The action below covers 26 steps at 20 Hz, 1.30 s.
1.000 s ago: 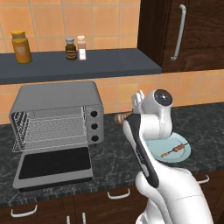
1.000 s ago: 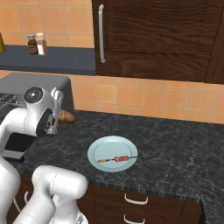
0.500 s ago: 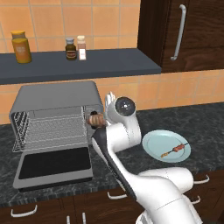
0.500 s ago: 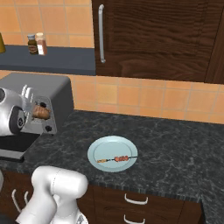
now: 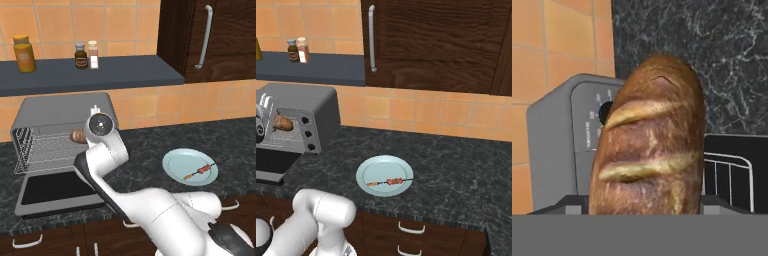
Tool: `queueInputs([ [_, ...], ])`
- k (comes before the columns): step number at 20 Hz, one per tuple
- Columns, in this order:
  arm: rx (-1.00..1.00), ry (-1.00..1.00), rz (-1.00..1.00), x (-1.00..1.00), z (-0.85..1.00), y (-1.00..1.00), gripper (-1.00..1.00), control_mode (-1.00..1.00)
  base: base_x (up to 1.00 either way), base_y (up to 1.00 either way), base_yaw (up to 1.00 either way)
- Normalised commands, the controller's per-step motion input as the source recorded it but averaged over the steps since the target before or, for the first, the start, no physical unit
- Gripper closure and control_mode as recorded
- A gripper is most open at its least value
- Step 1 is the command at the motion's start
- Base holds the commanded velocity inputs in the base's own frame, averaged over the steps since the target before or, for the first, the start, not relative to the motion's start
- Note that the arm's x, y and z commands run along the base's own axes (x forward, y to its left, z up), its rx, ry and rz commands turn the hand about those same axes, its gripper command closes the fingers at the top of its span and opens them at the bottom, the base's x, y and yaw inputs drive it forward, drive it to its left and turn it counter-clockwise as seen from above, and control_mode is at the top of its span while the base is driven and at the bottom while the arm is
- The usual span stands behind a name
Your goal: Pick up the kebab skewer and baguette bread, and place them inside the toaster oven. Close the toaster oven door and start by setting the timer.
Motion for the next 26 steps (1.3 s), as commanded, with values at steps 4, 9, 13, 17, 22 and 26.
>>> queueInputs([
  [4,0.0,0.02,-0.05,0.2,0.0,0.75,1.0,-1.0,0.0,0.0,0.0],
  [9,0.0,0.03,-0.04,0.21,-0.03,0.63,1.0,-1.0,0.0,0.0,0.0],
  [13,0.0,0.0,-0.02,0.22,-0.23,0.56,1.0,-1.0,0.0,0.0,0.0],
  [17,0.0,0.0,-0.05,0.35,-0.33,0.28,1.0,-1.0,0.0,0.0,0.0],
  [22,0.0,0.0,-0.06,0.45,-0.34,0.18,1.0,-1.0,0.0,0.0,0.0],
  [26,0.0,0.01,-0.04,0.22,-0.31,0.31,1.0,-1.0,0.0,0.0,0.0],
])
